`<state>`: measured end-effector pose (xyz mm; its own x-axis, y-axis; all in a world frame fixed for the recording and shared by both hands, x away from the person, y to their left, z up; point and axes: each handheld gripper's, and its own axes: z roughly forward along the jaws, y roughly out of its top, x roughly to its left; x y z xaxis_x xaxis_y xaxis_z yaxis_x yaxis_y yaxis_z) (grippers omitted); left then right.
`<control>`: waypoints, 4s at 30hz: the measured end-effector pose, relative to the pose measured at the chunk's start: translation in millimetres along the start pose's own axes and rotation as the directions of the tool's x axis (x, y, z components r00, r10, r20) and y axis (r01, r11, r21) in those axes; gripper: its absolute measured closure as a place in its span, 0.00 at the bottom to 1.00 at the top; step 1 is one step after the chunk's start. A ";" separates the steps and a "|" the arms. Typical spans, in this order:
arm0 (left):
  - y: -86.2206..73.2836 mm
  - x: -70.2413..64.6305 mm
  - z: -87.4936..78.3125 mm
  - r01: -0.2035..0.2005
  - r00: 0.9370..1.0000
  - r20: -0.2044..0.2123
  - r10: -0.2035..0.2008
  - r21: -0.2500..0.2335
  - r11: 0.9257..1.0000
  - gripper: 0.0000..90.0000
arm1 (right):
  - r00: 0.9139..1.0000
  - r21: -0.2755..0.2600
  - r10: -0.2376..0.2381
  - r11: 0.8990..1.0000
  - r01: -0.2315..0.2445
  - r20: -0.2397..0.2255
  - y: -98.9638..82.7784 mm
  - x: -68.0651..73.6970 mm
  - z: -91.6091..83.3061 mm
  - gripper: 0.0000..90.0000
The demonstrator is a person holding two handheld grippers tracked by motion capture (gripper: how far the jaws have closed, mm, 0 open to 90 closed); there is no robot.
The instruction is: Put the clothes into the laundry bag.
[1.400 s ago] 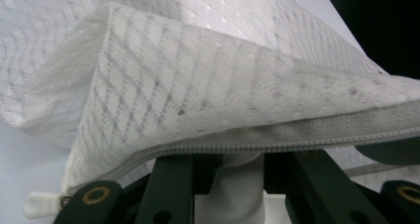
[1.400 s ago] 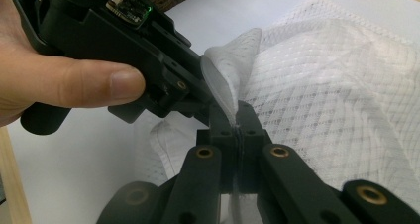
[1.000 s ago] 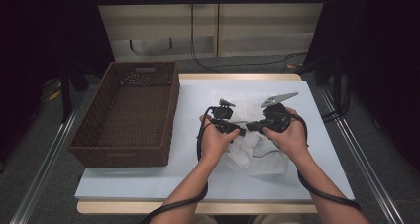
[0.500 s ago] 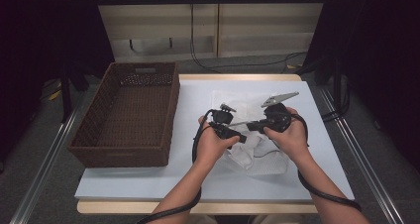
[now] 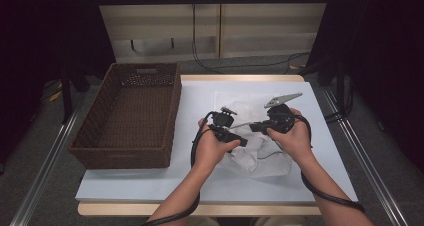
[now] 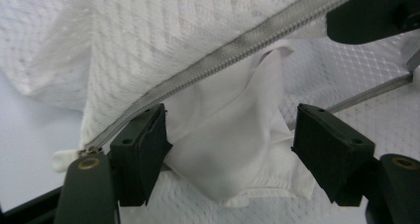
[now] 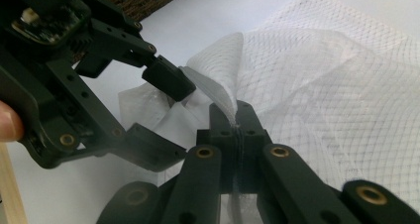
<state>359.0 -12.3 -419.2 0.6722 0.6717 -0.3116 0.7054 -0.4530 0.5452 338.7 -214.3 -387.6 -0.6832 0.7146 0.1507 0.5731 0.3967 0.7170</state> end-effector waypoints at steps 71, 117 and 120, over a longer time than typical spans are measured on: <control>5.4 2.6 17.1 0.172 0.985 0.044 -0.168 -0.104 0.980 0.86 | 1.000 -0.001 -0.001 1.000 0.001 -0.009 3.3 4.7 1.6 0.99; -8.3 2.3 12.9 0.044 0.999 -0.010 -0.044 -0.023 0.999 0.53 | 1.000 0.021 0.009 1.000 -0.009 -0.008 1.3 4.7 6.3 0.99; -10.3 -1.0 11.4 0.042 0.999 -0.006 -0.042 -0.020 0.999 0.54 | 1.000 0.023 0.007 1.000 -0.006 -0.007 1.1 4.0 5.9 0.99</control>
<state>353.6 -15.0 -433.4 0.6406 0.6936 -0.3294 0.7282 -0.4127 0.5472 339.2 -207.6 -390.2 -0.6826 0.7130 0.1602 0.5878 0.4054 0.7001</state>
